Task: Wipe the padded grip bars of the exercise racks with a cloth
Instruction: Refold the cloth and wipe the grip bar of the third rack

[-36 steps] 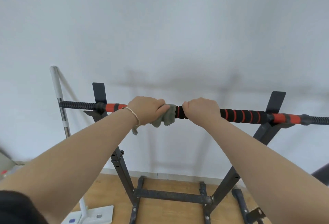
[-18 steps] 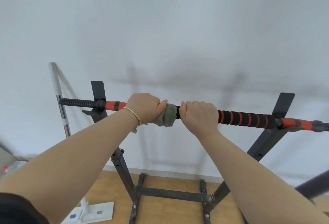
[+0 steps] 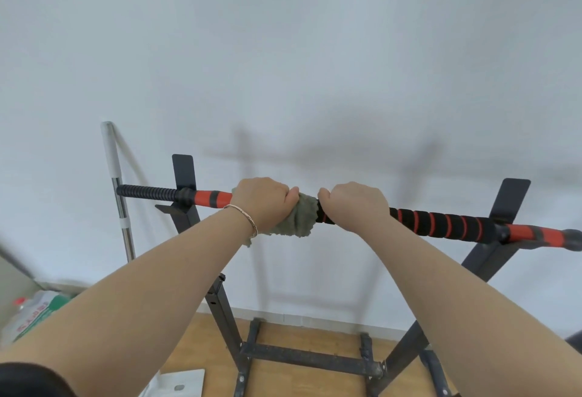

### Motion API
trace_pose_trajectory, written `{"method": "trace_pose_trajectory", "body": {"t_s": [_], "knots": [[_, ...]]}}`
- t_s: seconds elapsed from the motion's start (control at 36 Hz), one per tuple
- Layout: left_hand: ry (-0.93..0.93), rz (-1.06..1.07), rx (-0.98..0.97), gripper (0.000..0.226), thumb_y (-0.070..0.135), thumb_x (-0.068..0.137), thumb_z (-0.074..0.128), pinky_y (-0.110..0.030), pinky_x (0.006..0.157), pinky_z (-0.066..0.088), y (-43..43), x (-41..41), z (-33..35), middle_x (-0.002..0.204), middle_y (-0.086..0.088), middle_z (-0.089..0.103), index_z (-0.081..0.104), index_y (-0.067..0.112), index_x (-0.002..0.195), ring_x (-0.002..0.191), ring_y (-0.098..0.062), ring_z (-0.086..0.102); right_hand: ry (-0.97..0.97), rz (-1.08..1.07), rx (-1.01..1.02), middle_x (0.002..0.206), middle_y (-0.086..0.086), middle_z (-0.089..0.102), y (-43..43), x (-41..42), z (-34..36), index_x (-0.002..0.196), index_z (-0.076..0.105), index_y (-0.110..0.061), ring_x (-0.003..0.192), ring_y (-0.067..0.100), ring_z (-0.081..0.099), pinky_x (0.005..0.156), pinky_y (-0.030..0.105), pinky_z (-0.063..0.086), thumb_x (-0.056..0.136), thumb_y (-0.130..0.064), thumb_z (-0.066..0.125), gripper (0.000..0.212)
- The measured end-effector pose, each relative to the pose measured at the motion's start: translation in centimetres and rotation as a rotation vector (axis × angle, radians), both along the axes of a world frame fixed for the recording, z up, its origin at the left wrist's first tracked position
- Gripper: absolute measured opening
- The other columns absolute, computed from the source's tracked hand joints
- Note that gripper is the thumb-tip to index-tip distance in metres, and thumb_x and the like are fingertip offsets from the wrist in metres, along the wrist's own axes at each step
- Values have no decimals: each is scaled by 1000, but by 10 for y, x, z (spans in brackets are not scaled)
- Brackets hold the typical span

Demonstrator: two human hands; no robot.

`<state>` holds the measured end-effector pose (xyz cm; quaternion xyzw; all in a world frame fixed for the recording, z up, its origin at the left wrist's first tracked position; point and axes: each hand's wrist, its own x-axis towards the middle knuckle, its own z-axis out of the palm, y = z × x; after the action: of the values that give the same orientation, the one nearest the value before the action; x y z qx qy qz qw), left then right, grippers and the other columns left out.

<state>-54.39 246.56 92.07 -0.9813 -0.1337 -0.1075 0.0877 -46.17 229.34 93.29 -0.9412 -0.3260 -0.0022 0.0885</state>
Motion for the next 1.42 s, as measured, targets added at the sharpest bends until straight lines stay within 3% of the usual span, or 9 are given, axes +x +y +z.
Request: {"method": "trace_pose_trajectory", "body": {"t_s": [0.14, 0.31, 0.47, 0.67, 0.75, 0.89, 1.03, 1.19, 1.42], "knots": [[-4, 6, -44, 67, 55, 91, 5, -30, 59, 46, 13, -8, 1, 57, 3, 56, 55, 20, 62, 58, -16, 55, -246, 88, 79, 69, 3, 47, -17, -22, -17, 86, 54, -13, 63, 26, 44, 61, 33, 31, 75, -26, -42, 97], [-75, 79, 27, 57, 49, 97, 15, -27, 54, 36, 1, -11, -6, 57, 5, 52, 49, 20, 61, 56, -19, 54, -136, -37, -52, 67, -2, 48, -3, -8, -3, 77, 49, -15, 56, 19, 42, 57, 27, 28, 88, -19, 24, 28], [-91, 90, 66, 52, 44, 97, 16, -26, 53, 31, 2, -13, -9, 62, 5, 53, 54, 21, 69, 59, -20, 55, 656, -69, -115, 70, 13, 74, 17, 5, 32, 86, 67, -2, 60, 29, 73, 64, 31, 50, 90, -34, 29, 50], [-39, -3, -20, 62, 55, 88, 3, -31, 55, 41, 17, -13, -2, 60, 5, 57, 51, 24, 65, 59, -15, 56, -2, 50, -12, 61, 1, 55, 7, -7, 5, 89, 51, -11, 49, 23, 46, 54, 28, 34, 94, -22, 25, 29], [-32, 30, -51, 63, 56, 91, 6, -31, 55, 37, 30, -19, 0, 60, 5, 57, 56, 25, 66, 59, -12, 54, -267, 137, 71, 67, 1, 45, -6, -28, -10, 91, 53, -15, 58, 24, 42, 56, 30, 32, 86, -25, -28, 82], [-93, 101, 3, 66, 54, 84, -2, -33, 63, 49, 24, -30, -6, 57, 6, 56, 54, 24, 69, 59, -17, 58, -310, 123, 21, 70, 1, 46, -10, -39, -17, 83, 51, -13, 60, 24, 41, 58, 34, 31, 84, -24, -28, 81], [-75, 131, 29, 52, 43, 99, 16, -31, 60, 43, 21, -26, -5, 60, 6, 52, 56, 22, 74, 60, -20, 57, -5, 18, -75, 71, 1, 54, 21, -9, 12, 68, 49, -19, 59, 20, 45, 58, 27, 32, 88, -15, 35, 25], [-66, 129, 28, 48, 40, 100, 19, -35, 67, 52, 21, -29, -5, 62, 6, 56, 57, 23, 77, 62, -20, 60, 503, -36, -52, 58, 10, 71, 48, -18, 26, 70, 64, -8, 45, 28, 64, 59, 28, 46, 79, -21, 33, 34], [-8, 16, 17, 64, 55, 91, 3, -33, 59, 43, 46, -35, -4, 61, 6, 57, 56, 25, 71, 62, -17, 57, -595, 192, 69, 49, -3, 29, 19, -39, -24, 62, 48, -16, 41, 19, 25, 46, 24, 23, 87, -10, 56, 27]]}}
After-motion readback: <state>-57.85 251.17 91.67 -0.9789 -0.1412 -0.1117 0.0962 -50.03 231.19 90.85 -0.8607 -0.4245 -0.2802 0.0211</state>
